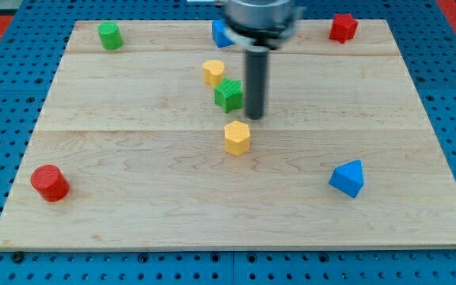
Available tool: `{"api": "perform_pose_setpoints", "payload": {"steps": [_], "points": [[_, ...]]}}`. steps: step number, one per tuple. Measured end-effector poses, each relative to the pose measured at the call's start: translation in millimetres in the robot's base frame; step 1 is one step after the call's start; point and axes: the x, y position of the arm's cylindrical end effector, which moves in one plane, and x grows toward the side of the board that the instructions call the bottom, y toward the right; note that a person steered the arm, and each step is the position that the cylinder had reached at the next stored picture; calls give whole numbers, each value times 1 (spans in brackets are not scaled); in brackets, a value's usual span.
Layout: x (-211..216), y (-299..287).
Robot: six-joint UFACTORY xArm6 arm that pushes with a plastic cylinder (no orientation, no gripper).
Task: Place the yellow hexagon above the red circle
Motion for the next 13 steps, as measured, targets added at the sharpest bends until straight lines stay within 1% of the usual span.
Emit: {"api": "perform_pose_setpoints", "payload": {"steps": [1,2,3,4,5,6,7,8,9,10,13], "points": [[47,15],[42,-78],[-5,-195],[-3,-195],[45,-145],[57,-228],[10,-288],[10,-286],[-3,-280],[-21,-259],[-20,-254]]}}
